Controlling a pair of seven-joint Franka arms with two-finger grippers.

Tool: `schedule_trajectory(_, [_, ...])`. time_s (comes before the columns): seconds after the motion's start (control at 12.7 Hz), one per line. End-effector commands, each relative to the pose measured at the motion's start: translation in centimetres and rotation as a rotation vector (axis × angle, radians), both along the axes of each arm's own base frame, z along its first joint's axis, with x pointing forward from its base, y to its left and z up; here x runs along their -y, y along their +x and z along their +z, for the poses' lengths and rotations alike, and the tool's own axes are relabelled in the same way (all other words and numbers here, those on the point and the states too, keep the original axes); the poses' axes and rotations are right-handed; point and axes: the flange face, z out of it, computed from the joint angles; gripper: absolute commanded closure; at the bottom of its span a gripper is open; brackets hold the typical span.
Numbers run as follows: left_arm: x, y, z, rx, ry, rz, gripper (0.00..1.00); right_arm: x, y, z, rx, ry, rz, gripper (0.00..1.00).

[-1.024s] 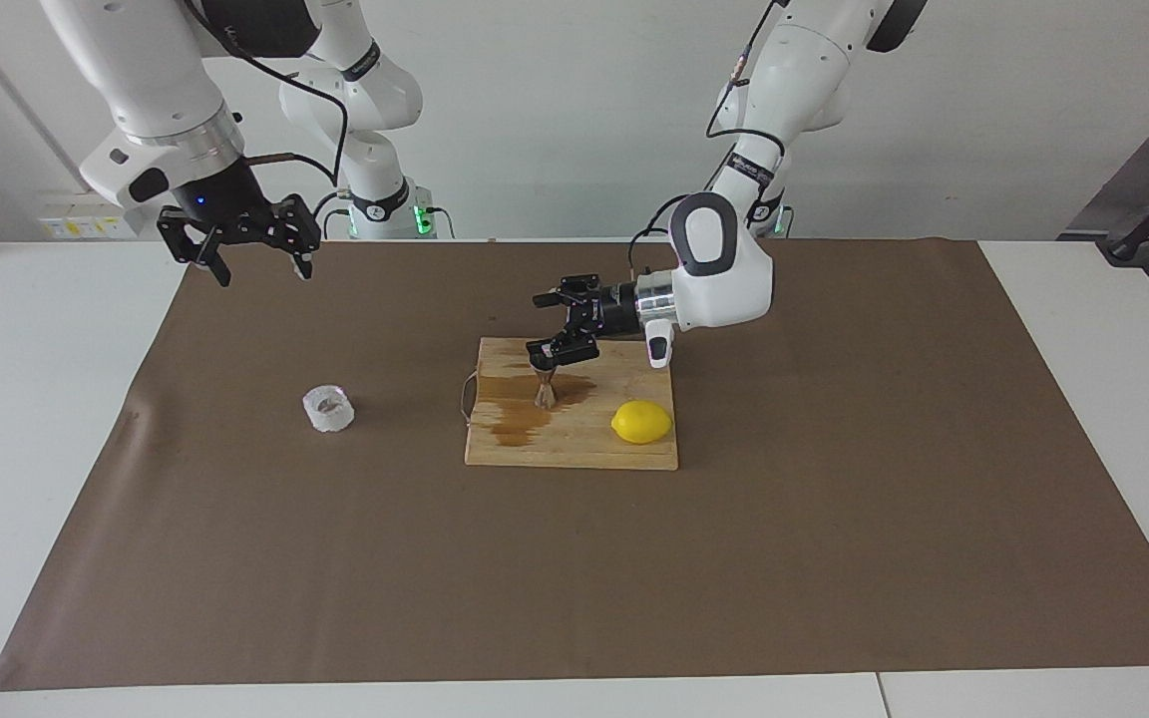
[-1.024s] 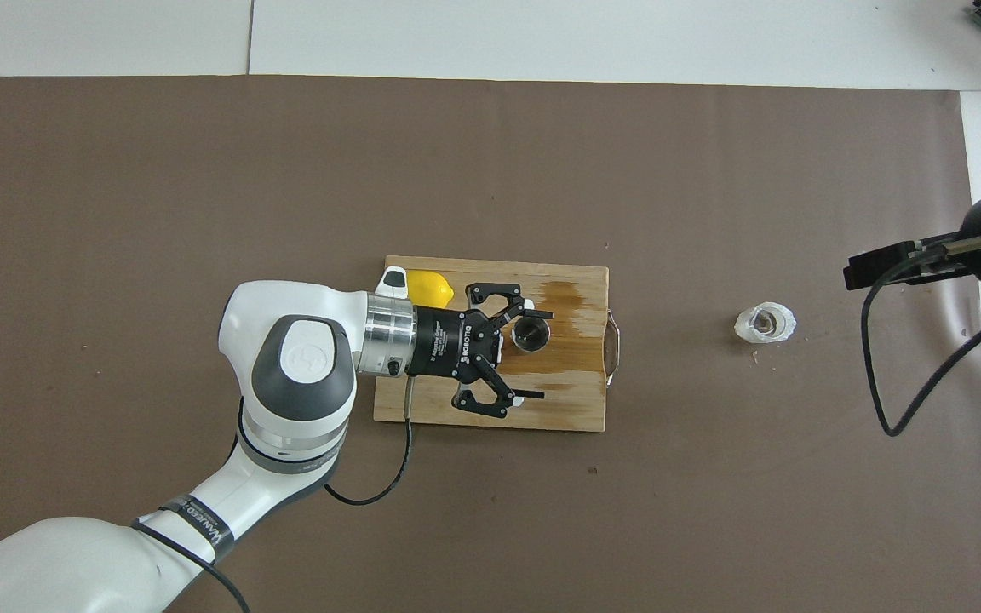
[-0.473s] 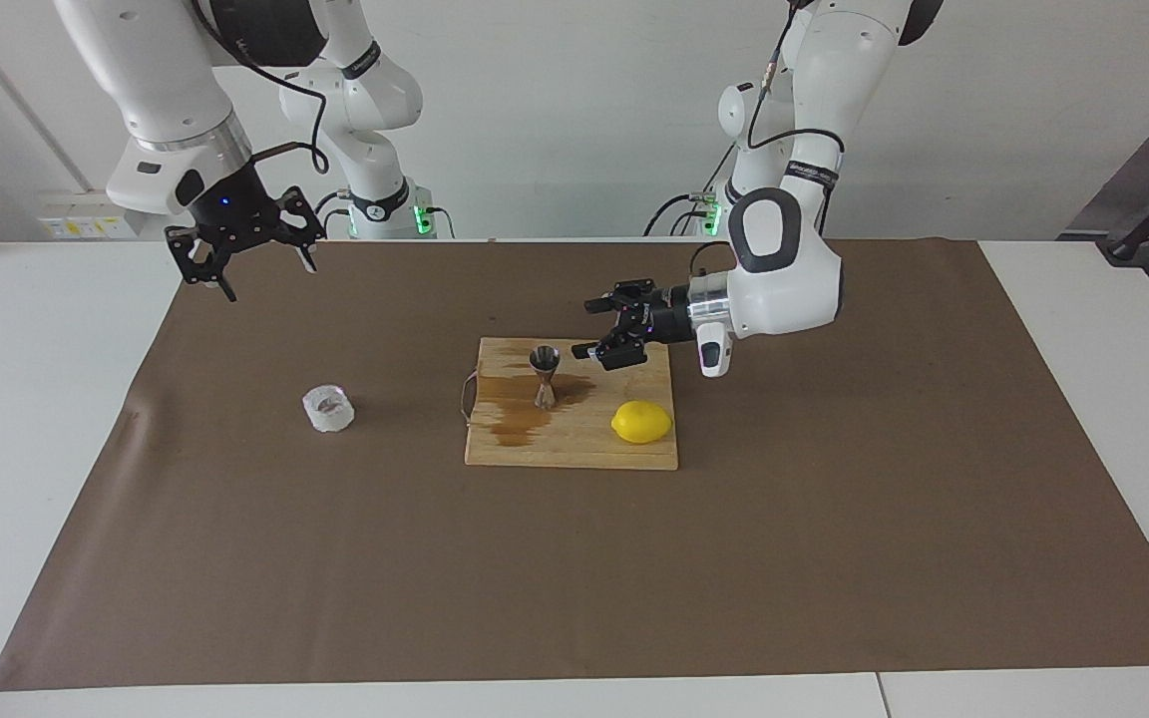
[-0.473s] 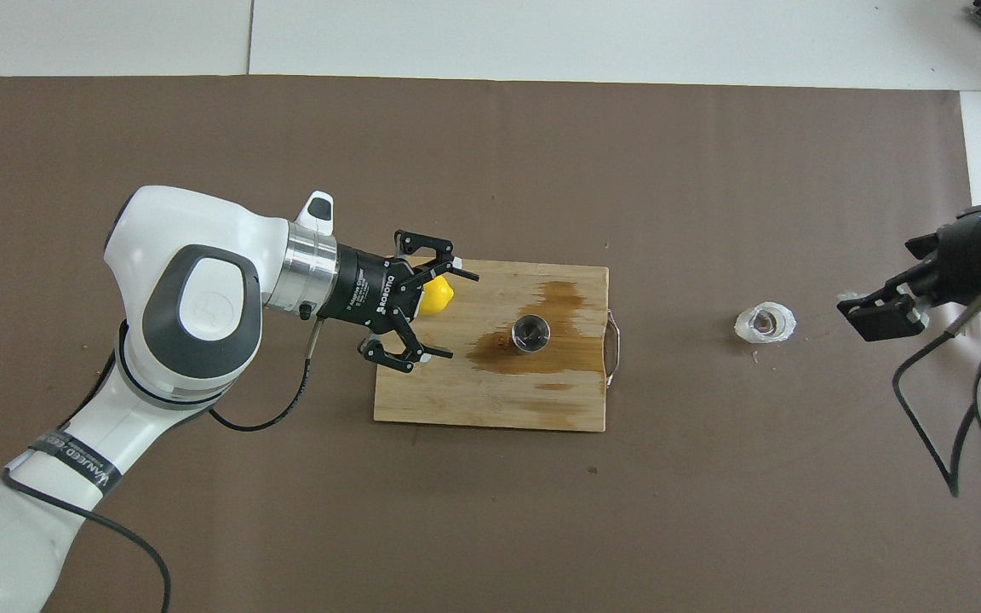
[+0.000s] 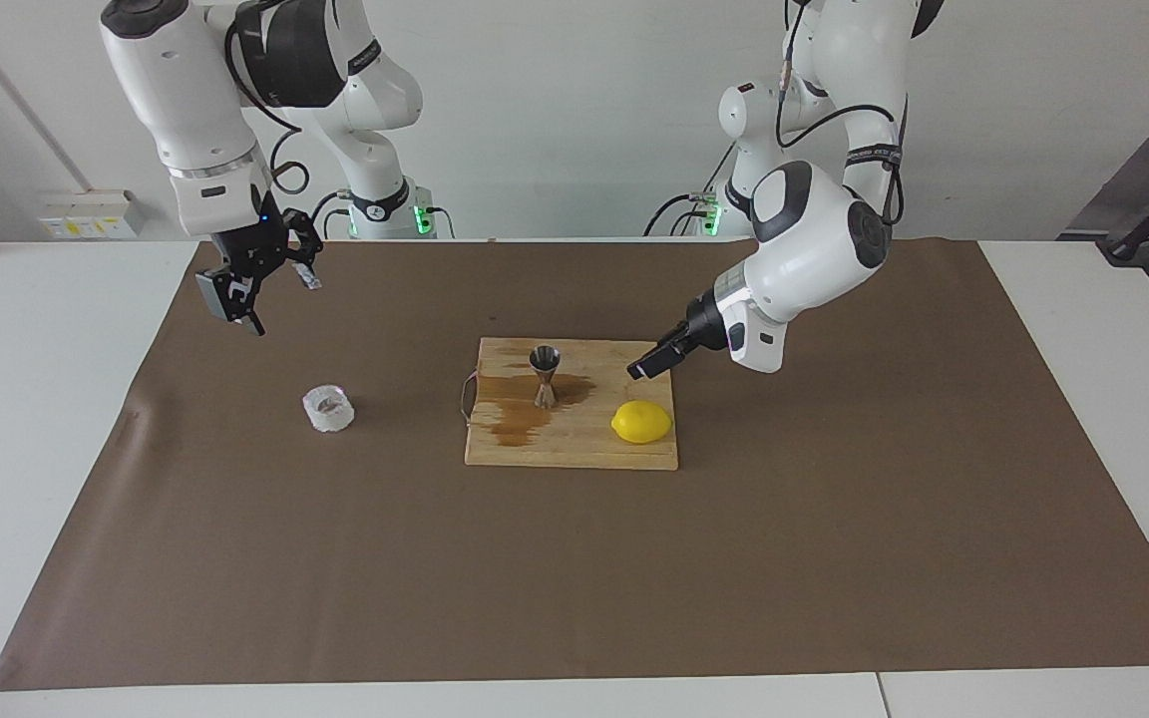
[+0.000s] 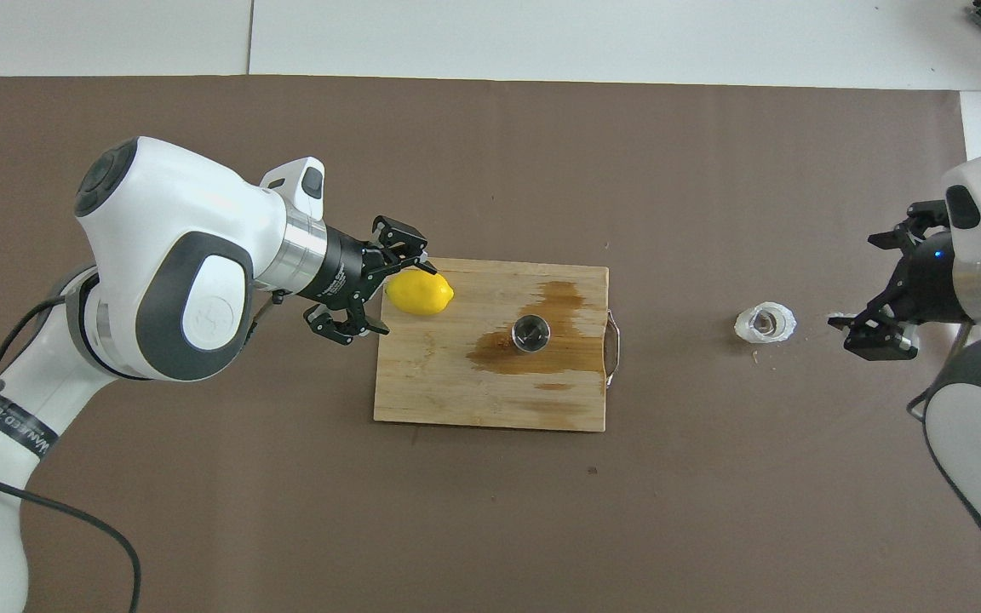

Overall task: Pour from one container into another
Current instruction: 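Retract the left gripper while the right gripper reaches the white cup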

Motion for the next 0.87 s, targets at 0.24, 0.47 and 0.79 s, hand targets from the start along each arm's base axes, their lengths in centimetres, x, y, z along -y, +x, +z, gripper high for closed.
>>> schedule_trajectory(0.24, [-2.1,-0.2,2.9,0.284,0.113,-0.355,0.0,5.0,1.2,-8.9,-0.009,0.193,0.266,0.0])
schedule_trajectory(0.47, [-2.6,-1.0,7.7,0.411,0.246,-0.466,0.0,7.8,1.5,-15.8,-0.007,0.289,0.356,0.0])
schedule_trajectory(0.79, [-5.6,-3.6,11.7,0.355,0.335,-0.475,0.0,8.4,0.4,-20.4,0.002,0.329,0.362,0.0])
